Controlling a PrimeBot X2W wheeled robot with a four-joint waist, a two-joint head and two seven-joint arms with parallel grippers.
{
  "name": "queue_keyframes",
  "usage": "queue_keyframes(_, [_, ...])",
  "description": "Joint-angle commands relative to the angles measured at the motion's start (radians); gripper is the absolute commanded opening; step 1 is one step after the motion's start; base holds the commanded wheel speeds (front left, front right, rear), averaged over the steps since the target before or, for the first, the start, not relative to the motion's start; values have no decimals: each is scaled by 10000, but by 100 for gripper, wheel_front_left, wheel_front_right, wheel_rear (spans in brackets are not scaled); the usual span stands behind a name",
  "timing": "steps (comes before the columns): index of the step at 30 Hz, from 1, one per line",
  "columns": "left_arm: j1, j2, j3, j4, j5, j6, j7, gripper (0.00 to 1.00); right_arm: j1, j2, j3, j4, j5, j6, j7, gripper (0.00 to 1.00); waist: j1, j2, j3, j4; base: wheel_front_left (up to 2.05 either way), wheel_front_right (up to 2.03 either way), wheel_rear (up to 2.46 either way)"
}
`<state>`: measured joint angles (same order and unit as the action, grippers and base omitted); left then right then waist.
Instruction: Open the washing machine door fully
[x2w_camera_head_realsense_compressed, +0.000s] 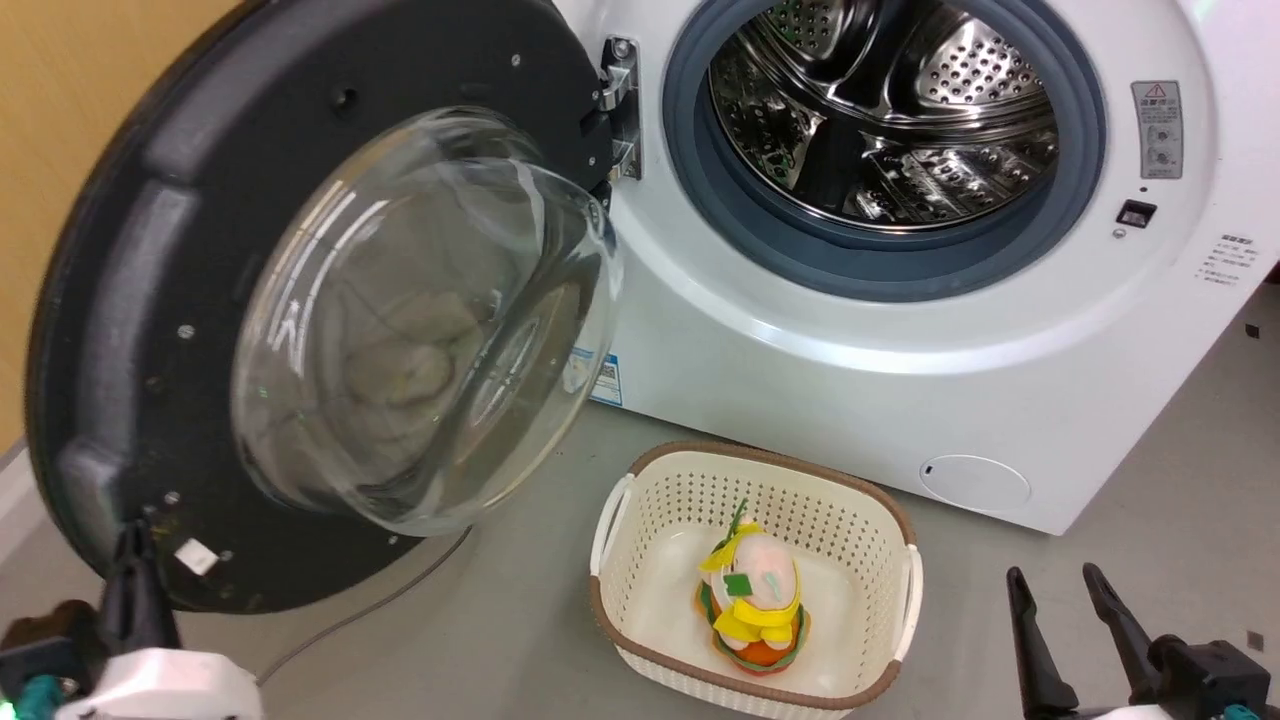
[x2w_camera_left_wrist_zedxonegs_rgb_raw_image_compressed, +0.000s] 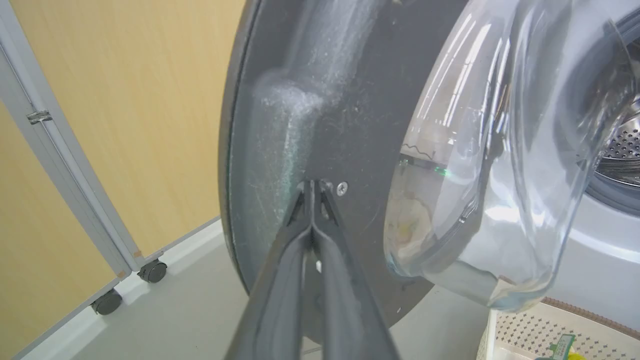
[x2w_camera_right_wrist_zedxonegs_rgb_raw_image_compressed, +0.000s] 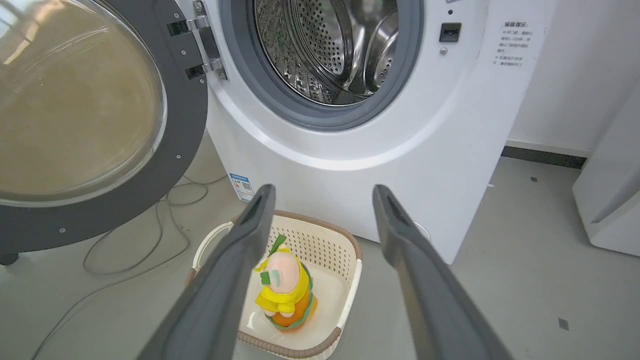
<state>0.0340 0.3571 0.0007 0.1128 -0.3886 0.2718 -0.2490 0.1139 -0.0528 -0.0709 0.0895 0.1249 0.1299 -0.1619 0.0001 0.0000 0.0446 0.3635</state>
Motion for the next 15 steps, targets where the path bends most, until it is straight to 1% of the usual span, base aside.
queue_keyframes(1, [-249, 82, 196, 293, -89, -87, -91, 0, 59, 26, 60, -87, -71, 8, -37, 100, -1, 0, -10, -50, 0, 0, 0])
queue_keyframes(5, [-695, 157, 692, 1123, -108, -416, -121, 0, 126, 26, 214, -215, -51, 8, -11, 100, -1, 0, -82, -206, 0, 0, 0])
queue_keyframes(7, [-697, 119, 855, 1217, 11, -484, -123, 0, 135, 26, 311, -243, -52, 8, 7, 100, -1, 0, -130, -313, 0, 0, 0])
queue_keyframes(11, [-405, -180, 1089, 1048, 249, -499, -125, 0, 185, 26, 479, -223, 49, 8, -29, 100, -1, 0, -277, -496, 0, 0, 0])
queue_keyframes(15, [122, -652, 1105, 625, 420, -624, -126, 0, 234, 26, 586, -202, 61, 8, -119, 100, -1, 0, -474, -685, 0, 0, 0])
